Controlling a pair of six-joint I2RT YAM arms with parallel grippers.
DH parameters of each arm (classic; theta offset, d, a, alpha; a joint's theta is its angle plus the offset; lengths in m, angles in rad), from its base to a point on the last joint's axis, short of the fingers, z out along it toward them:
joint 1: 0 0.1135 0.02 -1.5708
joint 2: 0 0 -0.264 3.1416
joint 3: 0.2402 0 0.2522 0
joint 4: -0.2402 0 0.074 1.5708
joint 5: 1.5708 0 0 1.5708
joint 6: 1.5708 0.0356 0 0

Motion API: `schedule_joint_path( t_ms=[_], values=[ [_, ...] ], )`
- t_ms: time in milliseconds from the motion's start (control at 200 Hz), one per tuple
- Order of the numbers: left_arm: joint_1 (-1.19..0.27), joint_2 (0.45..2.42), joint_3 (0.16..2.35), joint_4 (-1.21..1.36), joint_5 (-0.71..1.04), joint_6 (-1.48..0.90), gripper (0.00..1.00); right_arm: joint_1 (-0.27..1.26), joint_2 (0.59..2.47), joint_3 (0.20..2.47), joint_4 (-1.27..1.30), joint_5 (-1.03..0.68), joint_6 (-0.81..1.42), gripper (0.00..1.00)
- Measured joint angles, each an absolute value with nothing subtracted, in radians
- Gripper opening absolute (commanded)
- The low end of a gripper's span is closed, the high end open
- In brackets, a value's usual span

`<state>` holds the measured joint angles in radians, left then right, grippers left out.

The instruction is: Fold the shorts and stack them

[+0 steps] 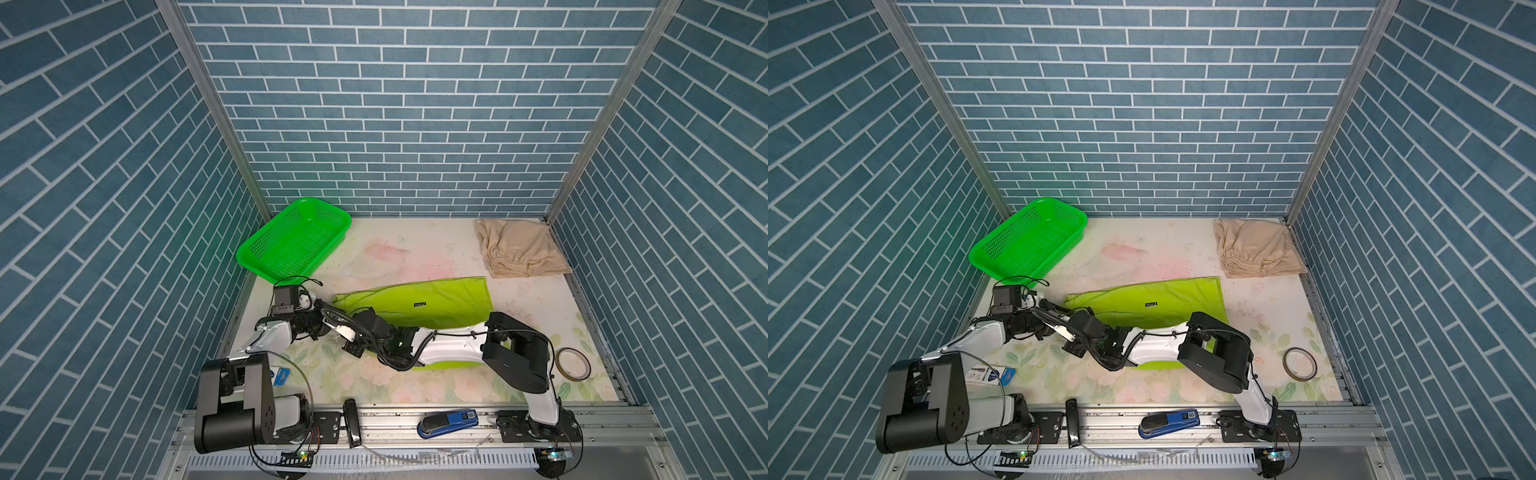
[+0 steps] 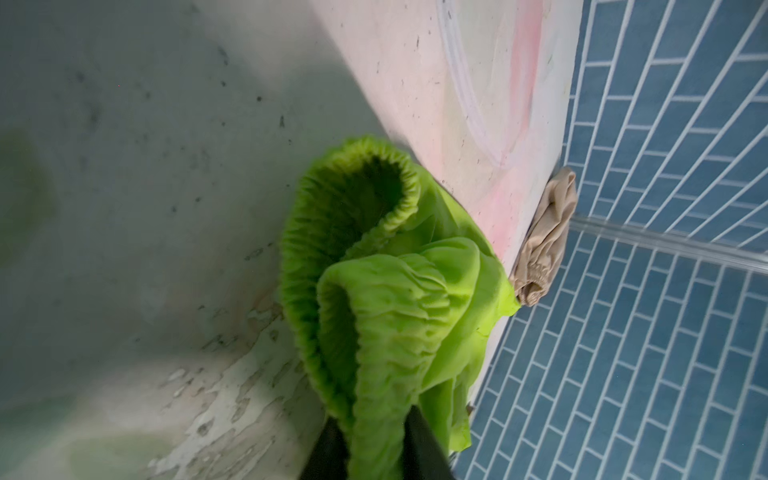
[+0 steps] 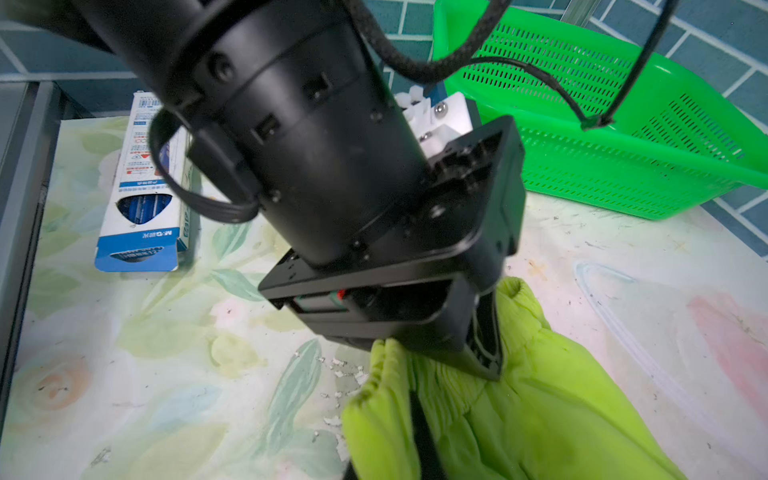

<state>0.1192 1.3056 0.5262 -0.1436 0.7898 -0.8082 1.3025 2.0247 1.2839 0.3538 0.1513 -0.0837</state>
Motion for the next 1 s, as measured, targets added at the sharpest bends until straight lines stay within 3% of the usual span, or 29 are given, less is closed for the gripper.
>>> schedule_joint_path(
  t_ms=[60,115,240,385,620,755,1000],
  values=[
    [0.116,1.305,0.543,-0.171,0.786,-0.783,0.0,1.303,2.024,1.284,0.353,0.147,-0.084,0.57],
    [0.114,1.304,0.572,-0.217,0.78,-0.757,0.0,1.303,2.02,1.283,0.347,0.141,-0.086,0.63],
    [0.117,1.288,0.671,-0.356,0.754,-0.669,0.0,1.292,1.935,1.226,0.3,0.109,-0.056,0.64],
    [0.15,1.275,0.827,-0.545,0.725,-0.538,0.0,1.251,1.699,1.102,0.205,0.065,0.008,0.65],
    [0.257,1.337,1.154,-0.882,0.672,-0.351,0.0,1.153,1.421,0.968,-0.02,0.059,0.083,0.45],
    [0.261,1.424,1.4,-1.045,0.595,-0.273,0.0,1.151,1.386,0.856,-0.125,0.059,0.109,0.44],
    [0.112,1.448,1.52,-1.143,0.471,-0.275,0.0,1.122,1.378,0.71,-0.205,0.049,0.17,0.33]
  ],
)
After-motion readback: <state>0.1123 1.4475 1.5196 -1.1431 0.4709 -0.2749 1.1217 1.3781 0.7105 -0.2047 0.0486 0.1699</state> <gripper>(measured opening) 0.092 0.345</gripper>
